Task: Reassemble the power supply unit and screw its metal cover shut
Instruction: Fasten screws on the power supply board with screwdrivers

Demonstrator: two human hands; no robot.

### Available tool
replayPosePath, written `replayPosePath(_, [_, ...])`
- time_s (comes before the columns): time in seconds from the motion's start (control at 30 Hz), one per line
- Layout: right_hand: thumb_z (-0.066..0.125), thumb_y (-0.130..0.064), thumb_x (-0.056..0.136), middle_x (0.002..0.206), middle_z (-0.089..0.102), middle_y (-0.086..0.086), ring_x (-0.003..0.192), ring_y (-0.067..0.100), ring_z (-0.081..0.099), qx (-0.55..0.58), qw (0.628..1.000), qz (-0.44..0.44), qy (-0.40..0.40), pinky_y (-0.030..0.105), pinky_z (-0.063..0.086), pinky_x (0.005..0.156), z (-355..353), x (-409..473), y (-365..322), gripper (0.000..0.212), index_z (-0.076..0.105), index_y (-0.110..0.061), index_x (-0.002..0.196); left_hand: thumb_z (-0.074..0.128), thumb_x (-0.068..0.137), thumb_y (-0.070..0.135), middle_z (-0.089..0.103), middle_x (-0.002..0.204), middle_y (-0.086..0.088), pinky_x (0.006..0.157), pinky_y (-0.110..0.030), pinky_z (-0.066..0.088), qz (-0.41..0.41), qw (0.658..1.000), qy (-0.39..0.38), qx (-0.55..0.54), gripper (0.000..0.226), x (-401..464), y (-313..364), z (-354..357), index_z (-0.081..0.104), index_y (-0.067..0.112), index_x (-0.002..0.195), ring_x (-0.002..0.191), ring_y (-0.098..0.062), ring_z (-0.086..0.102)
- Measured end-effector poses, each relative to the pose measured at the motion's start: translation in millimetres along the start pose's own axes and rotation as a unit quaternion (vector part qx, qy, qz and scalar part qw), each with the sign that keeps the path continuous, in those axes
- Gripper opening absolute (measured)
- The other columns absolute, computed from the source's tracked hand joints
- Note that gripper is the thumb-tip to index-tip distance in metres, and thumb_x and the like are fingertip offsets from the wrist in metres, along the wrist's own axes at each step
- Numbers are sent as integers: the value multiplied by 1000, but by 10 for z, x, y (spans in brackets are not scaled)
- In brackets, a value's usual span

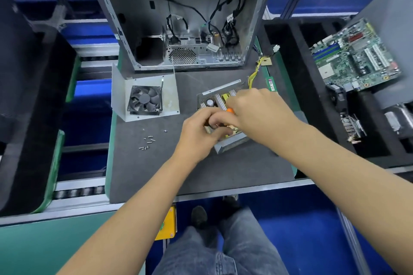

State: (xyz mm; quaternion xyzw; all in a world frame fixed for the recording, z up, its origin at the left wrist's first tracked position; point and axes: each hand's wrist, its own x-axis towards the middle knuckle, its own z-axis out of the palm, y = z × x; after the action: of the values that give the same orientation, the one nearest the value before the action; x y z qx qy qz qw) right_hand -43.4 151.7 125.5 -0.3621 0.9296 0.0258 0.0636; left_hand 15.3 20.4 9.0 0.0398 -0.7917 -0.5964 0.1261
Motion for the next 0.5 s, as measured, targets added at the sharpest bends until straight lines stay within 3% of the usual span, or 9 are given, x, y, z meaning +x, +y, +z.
replayPosePath(0.07, [57, -63, 84, 106, 56, 1, 98, 28, 58, 126, 991, -30, -24, 41, 50, 80, -60, -17, 52, 58, 58, -21, 124, 77, 81, 4, 66, 86, 25, 75, -9, 44, 6, 1000, -3, 18, 32, -28, -29, -55, 68, 18, 108, 79, 4, 61])
replayPosePath(0.1, [64, -49, 88, 110, 56, 0, 100, 26, 57, 160, 985, -62, -35, 41, 49, 84, -73, -18, 70, 49, 58, -22, 129, 73, 85, 2, 66, 84, 24, 76, -6, 42, 10, 999, -14, 28, 32, -44, -42, -96, 67, 16, 113, 78, 3, 60])
replayPosePath(0.17, [61, -28, 94, 101, 60, 0, 97, 27, 58, 128, 987, -90, -35, 40, 46, 82, -79, 6, 79, 22, 63, -18, 114, 68, 89, 2, 66, 84, 10, 77, -10, 42, 16, 997, -46, 53, 31, -65, -35, -149, 66, 14, 117, 78, -9, 59])
replayPosePath(0.2, [58, -28, 95, 93, 59, 0, 92, 29, 57, 104, 991, -84, -24, 40, 46, 80, -68, 21, 68, 17, 62, -15, 103, 68, 89, 4, 67, 87, 4, 78, -13, 42, 23, 996, -61, 56, 32, -72, -22, -149, 65, 15, 118, 80, -13, 60])
replayPosePath(0.27, [53, -38, 93, 81, 51, -1, 81, 31, 52, 69, 995, -70, -12, 41, 47, 74, -43, 38, -13, 25, 54, -13, 87, 76, 83, 5, 65, 93, 4, 79, -11, 41, 33, 997, -60, 45, 40, -83, 9, -117, 64, 15, 120, 83, -5, 59])
replayPosePath(0.37, [48, -52, 90, 75, 48, 0, 73, 31, 50, 4, 999, -35, -4, 35, 41, 61, -13, 70, -86, 37, 45, -18, 78, 79, 78, 3, 57, 85, 10, 72, -7, 37, 42, 997, 7, 64, 34, -79, 4, -53, 69, 8, 110, 77, 1, 51])
replayPosePath(0.43, [48, -65, 87, 79, 51, 2, 75, 31, 54, -25, 999, -27, 8, 34, 36, 60, -43, 59, -79, 46, 49, -19, 85, 76, 82, 3, 63, 84, 9, 72, -10, 39, 17, 998, 26, 61, 32, -85, 3, -51, 70, 12, 112, 76, -3, 54])
replayPosePath(0.5, [60, -60, 85, 98, 54, 1, 85, 31, 55, 21, 998, -54, -8, 38, 45, 66, -102, 44, -57, 48, 51, -22, 112, 73, 86, 6, 63, 81, 13, 71, -15, 41, 10, 998, 6, 63, 30, -86, -21, -92, 67, 20, 112, 74, -4, 54])
